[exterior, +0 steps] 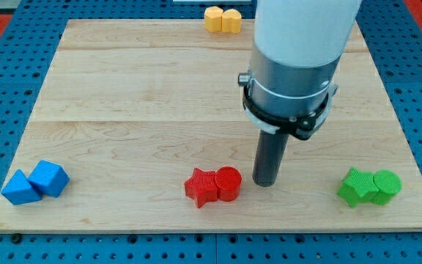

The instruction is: Push the red blocks towards the blue cube

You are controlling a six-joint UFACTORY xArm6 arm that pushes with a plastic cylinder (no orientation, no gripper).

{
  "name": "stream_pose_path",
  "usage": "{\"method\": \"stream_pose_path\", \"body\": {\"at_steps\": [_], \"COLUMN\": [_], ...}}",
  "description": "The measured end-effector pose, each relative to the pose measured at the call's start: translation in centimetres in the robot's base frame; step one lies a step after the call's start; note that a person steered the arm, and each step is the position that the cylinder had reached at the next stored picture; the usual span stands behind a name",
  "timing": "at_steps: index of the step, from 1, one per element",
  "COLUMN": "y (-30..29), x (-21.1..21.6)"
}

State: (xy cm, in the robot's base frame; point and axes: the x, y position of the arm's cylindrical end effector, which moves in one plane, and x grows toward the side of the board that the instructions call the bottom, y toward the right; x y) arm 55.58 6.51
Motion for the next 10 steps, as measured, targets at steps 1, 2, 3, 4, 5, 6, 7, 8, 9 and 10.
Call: {"method": "stream_pose_path", "body": {"at_steps": [1, 2, 3, 4, 5, 6, 7, 8, 9, 10], "y": [-1.5, -2.7, -3.4, -3.7, -2.2, -1.5, -1.9, -2.2, -3.2, -4.8], "x": [1.0, 1.9, 3.0, 3.6, 3.6, 3.6, 3.6, 3.4, 2.9, 2.5]}}
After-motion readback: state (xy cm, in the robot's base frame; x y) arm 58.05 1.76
